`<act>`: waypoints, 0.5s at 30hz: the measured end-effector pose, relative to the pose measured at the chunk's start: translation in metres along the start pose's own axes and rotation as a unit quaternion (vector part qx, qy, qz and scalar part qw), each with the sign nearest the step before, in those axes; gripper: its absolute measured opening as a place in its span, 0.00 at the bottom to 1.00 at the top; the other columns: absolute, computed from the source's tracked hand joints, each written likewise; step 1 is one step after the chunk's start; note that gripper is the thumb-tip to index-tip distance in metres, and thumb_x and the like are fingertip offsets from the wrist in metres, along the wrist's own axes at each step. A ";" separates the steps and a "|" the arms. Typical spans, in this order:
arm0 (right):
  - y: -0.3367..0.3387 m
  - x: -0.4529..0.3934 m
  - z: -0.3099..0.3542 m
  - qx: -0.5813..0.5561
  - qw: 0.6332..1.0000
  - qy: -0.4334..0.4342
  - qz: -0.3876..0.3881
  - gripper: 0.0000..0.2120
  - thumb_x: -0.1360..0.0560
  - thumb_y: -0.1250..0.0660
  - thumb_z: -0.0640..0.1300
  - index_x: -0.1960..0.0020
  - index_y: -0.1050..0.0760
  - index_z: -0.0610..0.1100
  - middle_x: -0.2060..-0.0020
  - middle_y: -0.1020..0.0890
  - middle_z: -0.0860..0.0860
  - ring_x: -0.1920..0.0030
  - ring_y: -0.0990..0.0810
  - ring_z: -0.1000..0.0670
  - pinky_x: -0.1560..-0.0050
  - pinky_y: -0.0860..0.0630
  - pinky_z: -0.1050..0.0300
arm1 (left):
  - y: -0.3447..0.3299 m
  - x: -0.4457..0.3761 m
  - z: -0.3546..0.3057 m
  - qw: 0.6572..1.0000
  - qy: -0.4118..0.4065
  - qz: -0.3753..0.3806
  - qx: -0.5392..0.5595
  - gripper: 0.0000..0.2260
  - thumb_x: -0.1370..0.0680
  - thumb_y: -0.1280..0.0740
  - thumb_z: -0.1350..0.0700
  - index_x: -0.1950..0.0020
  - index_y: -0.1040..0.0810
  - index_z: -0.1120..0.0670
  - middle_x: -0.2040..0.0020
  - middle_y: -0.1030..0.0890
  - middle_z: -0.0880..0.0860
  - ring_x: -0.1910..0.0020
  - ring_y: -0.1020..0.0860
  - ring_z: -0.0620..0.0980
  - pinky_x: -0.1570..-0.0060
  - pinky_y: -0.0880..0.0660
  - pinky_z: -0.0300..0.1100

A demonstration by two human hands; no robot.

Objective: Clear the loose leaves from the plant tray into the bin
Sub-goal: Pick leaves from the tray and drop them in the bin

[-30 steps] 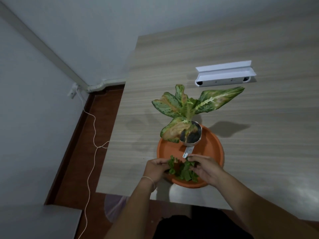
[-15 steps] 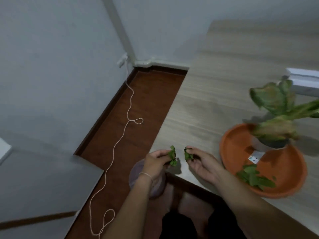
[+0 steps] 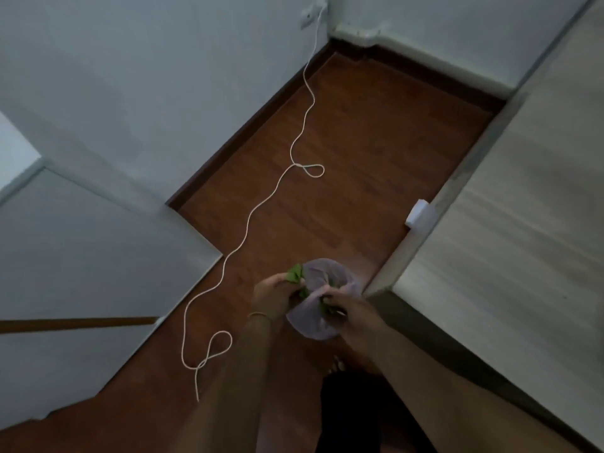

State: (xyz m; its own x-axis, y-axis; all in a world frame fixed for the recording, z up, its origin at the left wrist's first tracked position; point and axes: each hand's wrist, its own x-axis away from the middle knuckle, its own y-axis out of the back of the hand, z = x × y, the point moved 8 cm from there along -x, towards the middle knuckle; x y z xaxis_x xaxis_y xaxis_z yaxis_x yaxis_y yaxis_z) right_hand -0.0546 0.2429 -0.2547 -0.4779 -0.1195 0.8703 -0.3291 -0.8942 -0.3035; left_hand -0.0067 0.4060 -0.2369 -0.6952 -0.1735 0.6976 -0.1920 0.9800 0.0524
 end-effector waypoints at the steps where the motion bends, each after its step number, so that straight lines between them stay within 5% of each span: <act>1: 0.007 -0.024 -0.010 0.014 1.000 -0.010 -0.010 0.12 0.19 0.37 0.36 0.37 0.27 0.33 0.45 0.22 0.38 0.37 0.24 0.36 0.39 0.26 0.44 | 0.000 -0.019 0.018 1.000 0.014 0.007 -0.010 0.16 0.27 0.31 0.70 0.69 0.15 0.53 0.71 0.16 0.49 0.63 0.22 0.54 0.52 0.22 0.52; 4: 0.036 -0.092 -0.039 0.041 0.996 -0.034 -0.070 0.16 0.21 0.33 0.34 0.36 0.26 0.29 0.43 0.22 0.37 0.46 0.23 0.38 0.42 0.25 0.42 | 0.003 -0.071 0.079 0.997 0.077 0.007 -0.024 0.13 0.27 0.30 0.69 0.67 0.16 0.53 0.68 0.16 0.53 0.59 0.20 0.57 0.54 0.20 0.50; 8: 0.064 -0.169 -0.044 0.117 0.983 -0.015 -0.140 0.13 0.24 0.31 0.34 0.42 0.26 0.30 0.51 0.21 0.35 0.51 0.20 0.37 0.40 0.23 0.35 | 0.005 -0.133 0.137 0.989 0.089 -0.003 -0.114 0.08 0.30 0.26 0.64 0.65 0.18 0.51 0.74 0.17 0.43 0.62 0.19 0.52 0.55 0.19 0.44; 11: 0.077 -0.212 -0.039 0.129 0.981 0.014 -0.146 0.07 0.23 0.31 0.36 0.47 0.26 0.37 0.61 0.20 0.42 0.61 0.19 0.44 0.58 0.17 0.50 | -0.002 -0.168 0.147 0.976 0.017 -0.006 -0.219 0.03 0.29 0.26 0.62 0.63 0.16 0.58 0.65 0.16 0.51 0.62 0.20 0.52 0.55 0.21 0.40; 15: 0.071 -0.237 -0.042 0.107 0.989 0.038 -0.090 0.27 0.23 0.31 0.37 0.26 0.34 0.41 0.58 0.16 0.39 0.69 0.18 0.51 0.76 0.25 0.63 | -0.010 -0.188 0.161 0.972 0.010 0.024 -0.234 0.05 0.25 0.30 0.62 0.54 0.16 0.62 0.52 0.16 0.66 0.54 0.17 0.61 0.52 0.19 0.46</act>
State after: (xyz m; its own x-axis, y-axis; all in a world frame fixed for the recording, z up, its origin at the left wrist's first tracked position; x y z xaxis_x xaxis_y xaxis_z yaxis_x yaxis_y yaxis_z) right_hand 0.0015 0.2261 -0.4987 -0.4902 0.0750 0.8684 -0.2383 -0.9699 -0.0508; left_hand 0.0145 0.4127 -0.4831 -0.6811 -0.1285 0.7208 0.1807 0.9245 0.3355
